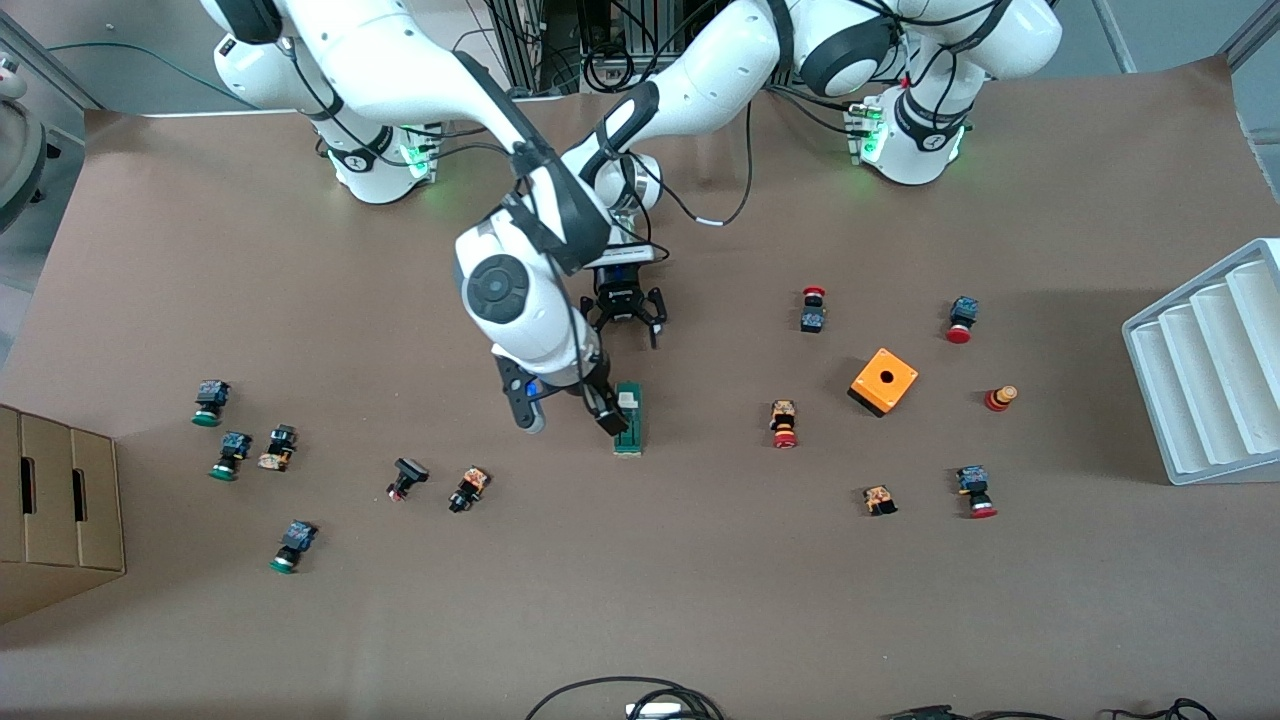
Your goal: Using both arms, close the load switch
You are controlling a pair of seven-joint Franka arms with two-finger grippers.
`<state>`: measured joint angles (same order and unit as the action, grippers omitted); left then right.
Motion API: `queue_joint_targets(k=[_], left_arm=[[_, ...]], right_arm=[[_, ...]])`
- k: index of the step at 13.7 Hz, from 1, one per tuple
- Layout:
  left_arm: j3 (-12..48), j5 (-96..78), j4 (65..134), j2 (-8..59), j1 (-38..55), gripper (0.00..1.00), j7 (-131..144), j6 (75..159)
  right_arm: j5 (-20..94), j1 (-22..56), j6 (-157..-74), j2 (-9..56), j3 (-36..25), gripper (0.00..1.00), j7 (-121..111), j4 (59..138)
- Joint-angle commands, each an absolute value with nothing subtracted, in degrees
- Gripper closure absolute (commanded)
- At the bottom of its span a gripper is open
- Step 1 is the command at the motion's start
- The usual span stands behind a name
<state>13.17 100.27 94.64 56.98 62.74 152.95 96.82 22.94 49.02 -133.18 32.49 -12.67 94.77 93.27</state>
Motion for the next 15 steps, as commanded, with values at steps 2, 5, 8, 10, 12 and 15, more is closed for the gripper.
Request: queue_joint_targets(k=[2,5,8,10,12,15], left_arm=[[12.8,101.5,92.3,58.4,62.8,0.0,153.2,96.0],[12.6,102.8,91.6,59.2,62.2,0.0,153.3,96.2],[12.6,103.5,91.2,59.7,61.4,0.0,153.3,96.3],[12.6,105.2,91.1,60.4,60.6,0.0,153.3,96.3],[12.6,105.6,91.1,60.4,60.3,0.0,153.2,96.5],[12.5,105.6,90.6,60.6,59.5,0.0,152.8,96.6]], right_arm=[[24.6,50.7,-137.1,36.2,-13.6,0.01,96.5,91.6],[24.7,51.9,-139.8,37.7,-13.8,0.05,97.2,92.0],[24.7,52.0,-140.1,38.1,-13.8,0.12,97.3,92.1],[24.7,52.1,-140.4,38.1,-13.8,0.13,97.3,92.3],[24.8,52.1,-140.9,38.4,-13.8,0.13,97.6,92.4],[24.7,52.4,-141.3,38.8,-13.8,0.13,99.0,92.4]])
